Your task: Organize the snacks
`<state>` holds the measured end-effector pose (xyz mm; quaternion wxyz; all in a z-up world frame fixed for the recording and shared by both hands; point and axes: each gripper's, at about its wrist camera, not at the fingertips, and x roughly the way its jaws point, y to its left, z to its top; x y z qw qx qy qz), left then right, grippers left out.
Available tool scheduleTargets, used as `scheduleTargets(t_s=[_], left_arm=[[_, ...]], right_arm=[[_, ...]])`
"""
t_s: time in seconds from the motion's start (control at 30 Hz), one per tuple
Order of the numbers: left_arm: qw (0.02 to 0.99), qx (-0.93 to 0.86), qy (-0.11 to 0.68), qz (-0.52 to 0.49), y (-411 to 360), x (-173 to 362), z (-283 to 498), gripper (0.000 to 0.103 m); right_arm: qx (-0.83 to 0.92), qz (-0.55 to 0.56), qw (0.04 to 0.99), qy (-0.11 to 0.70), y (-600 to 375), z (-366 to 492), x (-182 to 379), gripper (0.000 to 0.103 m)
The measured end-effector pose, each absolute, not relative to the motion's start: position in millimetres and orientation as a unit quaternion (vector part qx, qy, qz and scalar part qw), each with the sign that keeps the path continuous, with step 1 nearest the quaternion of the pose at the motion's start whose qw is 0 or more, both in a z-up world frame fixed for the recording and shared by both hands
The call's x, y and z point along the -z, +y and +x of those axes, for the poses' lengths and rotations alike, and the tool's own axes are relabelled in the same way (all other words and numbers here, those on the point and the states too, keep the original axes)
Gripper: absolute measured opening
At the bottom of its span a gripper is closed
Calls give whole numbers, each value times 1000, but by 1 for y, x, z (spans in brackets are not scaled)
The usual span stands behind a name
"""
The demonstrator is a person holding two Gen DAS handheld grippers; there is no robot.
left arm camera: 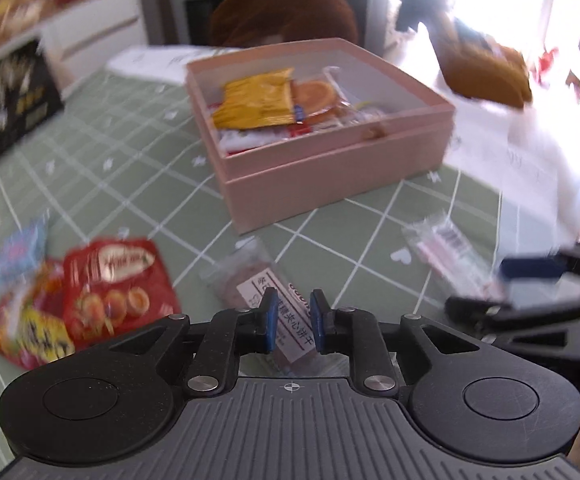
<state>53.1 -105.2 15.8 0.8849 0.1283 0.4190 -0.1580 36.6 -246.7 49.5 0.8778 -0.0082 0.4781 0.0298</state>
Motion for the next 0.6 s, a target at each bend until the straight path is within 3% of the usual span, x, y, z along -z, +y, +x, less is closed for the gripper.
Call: scheduleTargets(t_s=[0.23,0.43,0.6], left_arm=[[882,141,388,226,-100,-6,40,28],[882,188,401,158,-81,-11,38,52],[896,179,405,43,-42,-31,33,48]], right_arm=[[-28,-10,883,469,-250,35,-46,67],[-28,-10,889,457,-251,31,-44,70],[-32,-12,891,454,-252,29,-44,71]])
